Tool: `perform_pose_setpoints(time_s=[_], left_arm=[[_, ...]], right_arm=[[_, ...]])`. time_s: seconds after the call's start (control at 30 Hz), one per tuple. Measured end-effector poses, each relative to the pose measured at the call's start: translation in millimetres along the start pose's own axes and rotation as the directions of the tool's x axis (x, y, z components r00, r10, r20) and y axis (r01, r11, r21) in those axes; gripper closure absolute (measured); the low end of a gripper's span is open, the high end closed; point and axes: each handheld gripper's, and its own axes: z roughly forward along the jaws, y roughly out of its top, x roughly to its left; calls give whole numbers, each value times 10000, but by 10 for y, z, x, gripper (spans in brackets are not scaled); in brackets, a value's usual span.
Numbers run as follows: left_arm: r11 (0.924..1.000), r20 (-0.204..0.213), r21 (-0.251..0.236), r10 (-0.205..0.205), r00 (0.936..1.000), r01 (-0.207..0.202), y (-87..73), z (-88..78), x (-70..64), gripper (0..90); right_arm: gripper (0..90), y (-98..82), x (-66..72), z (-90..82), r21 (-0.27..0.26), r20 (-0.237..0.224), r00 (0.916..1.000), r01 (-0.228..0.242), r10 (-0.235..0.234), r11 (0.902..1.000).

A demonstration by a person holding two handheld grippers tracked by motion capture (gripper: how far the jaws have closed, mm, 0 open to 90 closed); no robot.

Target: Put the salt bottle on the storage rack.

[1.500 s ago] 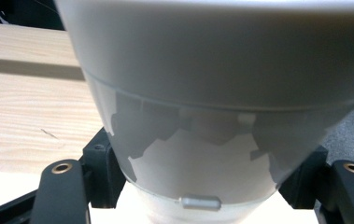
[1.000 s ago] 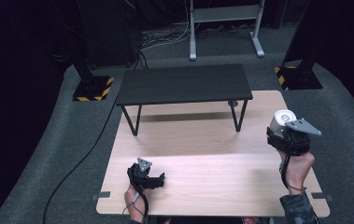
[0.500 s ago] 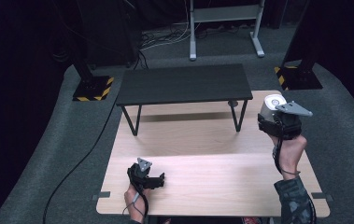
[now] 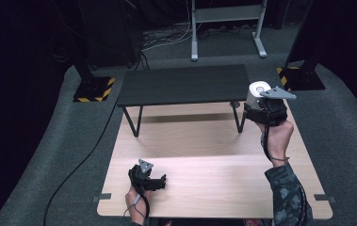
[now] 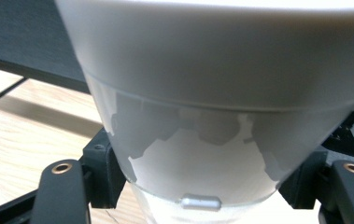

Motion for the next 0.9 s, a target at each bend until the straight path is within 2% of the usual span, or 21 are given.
perform_pose_setpoints(time_s=[0.2,0.9], left_arm=[[10000,4,5,-1,10000,1,1,0,1,2],[10000,30,7,19,10000,-19,1,0,4,2]], right_arm=[[292,146,92,84,-24,-268,9995,138,-139,9999],[292,413,259,263,-183,-958,9949,286,-303,9994]])
